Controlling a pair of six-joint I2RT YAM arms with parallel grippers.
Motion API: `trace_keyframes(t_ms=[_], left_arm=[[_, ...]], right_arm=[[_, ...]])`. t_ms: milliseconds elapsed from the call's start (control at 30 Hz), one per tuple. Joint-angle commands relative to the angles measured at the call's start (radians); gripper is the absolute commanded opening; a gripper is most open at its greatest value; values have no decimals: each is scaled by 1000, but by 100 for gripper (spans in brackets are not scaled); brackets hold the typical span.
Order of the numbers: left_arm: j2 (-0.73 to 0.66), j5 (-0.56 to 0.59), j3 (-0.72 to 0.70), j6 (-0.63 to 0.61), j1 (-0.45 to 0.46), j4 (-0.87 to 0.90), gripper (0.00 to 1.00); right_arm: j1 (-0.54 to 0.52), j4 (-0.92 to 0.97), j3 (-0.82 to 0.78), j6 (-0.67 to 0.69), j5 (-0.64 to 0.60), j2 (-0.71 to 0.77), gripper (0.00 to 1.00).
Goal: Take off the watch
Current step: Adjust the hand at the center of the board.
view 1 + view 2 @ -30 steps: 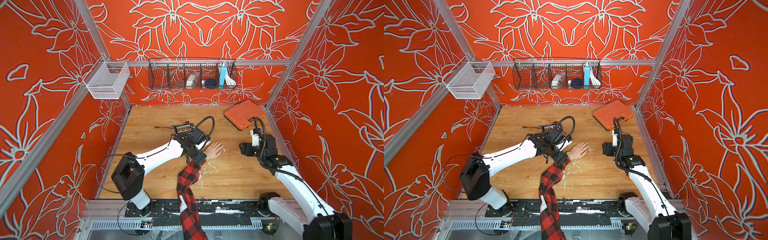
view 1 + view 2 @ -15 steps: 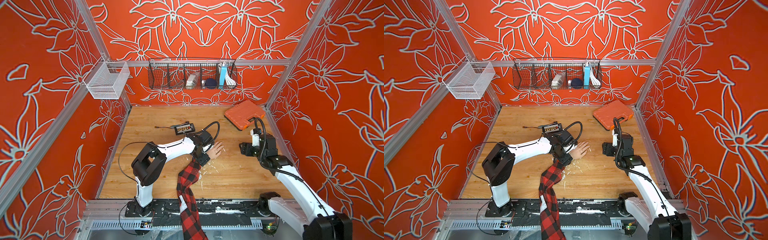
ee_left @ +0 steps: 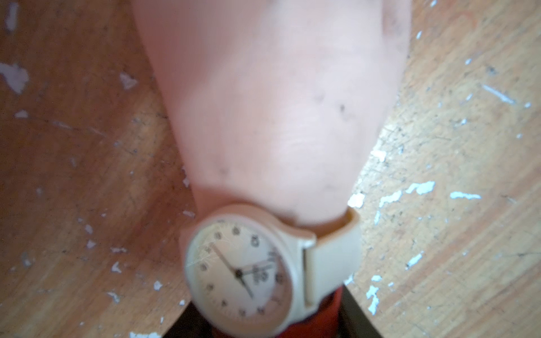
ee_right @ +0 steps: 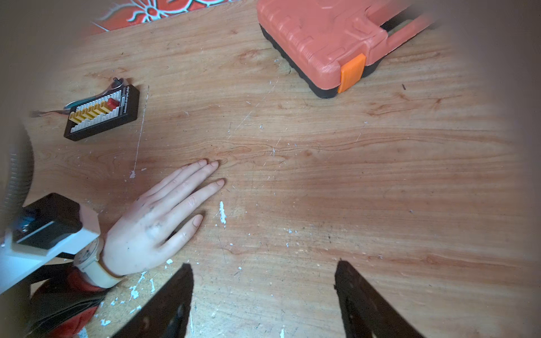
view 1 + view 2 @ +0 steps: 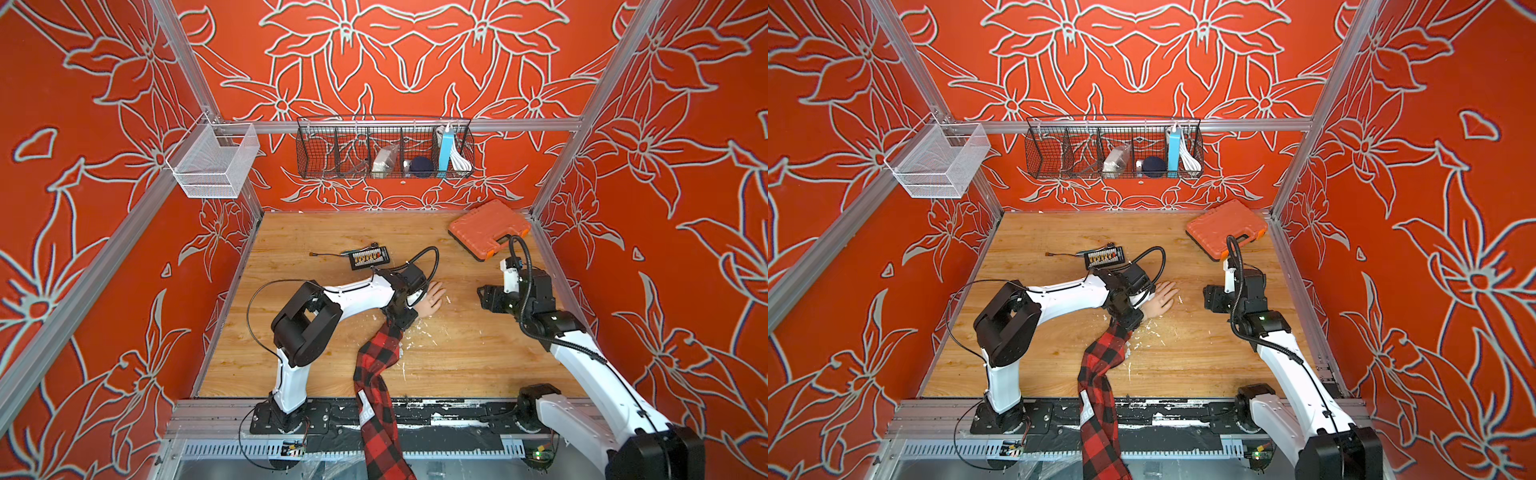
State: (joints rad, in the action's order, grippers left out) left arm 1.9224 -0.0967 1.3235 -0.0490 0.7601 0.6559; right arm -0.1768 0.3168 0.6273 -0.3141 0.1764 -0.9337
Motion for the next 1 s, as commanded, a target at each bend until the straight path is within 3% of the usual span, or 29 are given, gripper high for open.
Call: trace_keyframes(t_ms=[0, 267, 600, 967], left_arm=[[-49, -73, -15, 16, 5, -36, 43], [-151, -218, -51, 142, -40, -170, 41], [-308, -499, -238, 374, -148, -535, 39], [-371, -610, -327, 463, -201, -699, 38]], right_arm=[[-6, 46, 41, -35, 65, -2, 79], [-7, 44, 48, -150, 254, 21, 79], [-66, -68, 71, -277, 440, -41, 80], [-221, -136, 150, -342, 443, -141, 81]])
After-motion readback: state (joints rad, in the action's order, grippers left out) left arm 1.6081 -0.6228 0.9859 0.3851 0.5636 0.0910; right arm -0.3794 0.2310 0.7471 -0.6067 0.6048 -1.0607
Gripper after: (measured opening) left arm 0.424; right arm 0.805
